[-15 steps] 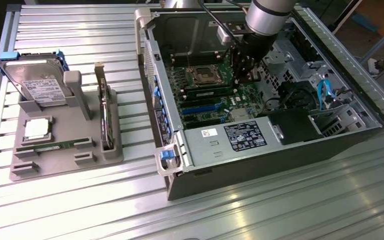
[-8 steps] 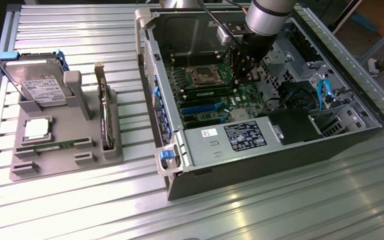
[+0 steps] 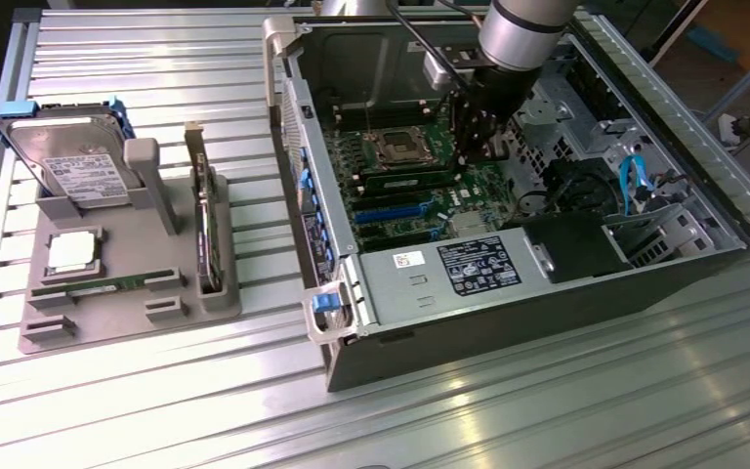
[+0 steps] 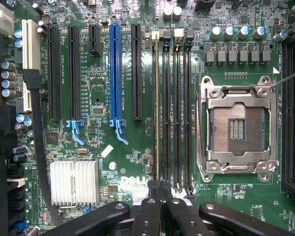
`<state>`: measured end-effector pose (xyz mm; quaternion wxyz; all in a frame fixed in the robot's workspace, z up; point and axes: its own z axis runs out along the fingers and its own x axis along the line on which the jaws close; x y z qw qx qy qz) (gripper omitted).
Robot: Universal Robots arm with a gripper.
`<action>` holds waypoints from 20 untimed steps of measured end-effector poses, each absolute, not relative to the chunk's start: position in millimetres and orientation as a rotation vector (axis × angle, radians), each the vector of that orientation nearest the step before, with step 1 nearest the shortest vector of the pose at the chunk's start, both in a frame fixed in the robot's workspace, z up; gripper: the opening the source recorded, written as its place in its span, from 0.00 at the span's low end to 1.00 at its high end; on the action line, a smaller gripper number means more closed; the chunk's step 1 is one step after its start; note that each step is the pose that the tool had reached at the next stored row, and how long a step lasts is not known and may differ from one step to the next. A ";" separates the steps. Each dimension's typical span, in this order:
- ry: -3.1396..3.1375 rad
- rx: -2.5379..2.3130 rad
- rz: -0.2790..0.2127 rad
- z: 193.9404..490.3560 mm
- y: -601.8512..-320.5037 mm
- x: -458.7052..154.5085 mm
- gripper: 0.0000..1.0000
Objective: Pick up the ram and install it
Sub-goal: 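Press down the ram until it locks into place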
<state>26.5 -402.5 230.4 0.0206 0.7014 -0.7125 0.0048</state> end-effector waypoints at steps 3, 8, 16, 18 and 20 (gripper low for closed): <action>-2.209 2.175 0.015 234.9 -402.4 26.5 0.11; -2.209 2.174 0.016 237.2 -402.5 25.6 0.11; -2.216 2.181 0.029 237.1 -402.5 -22.1 0.11; -2.219 2.183 0.036 237.1 -402.5 -38.1 0.11; -2.219 2.183 0.036 236.8 -402.5 -38.1 0.11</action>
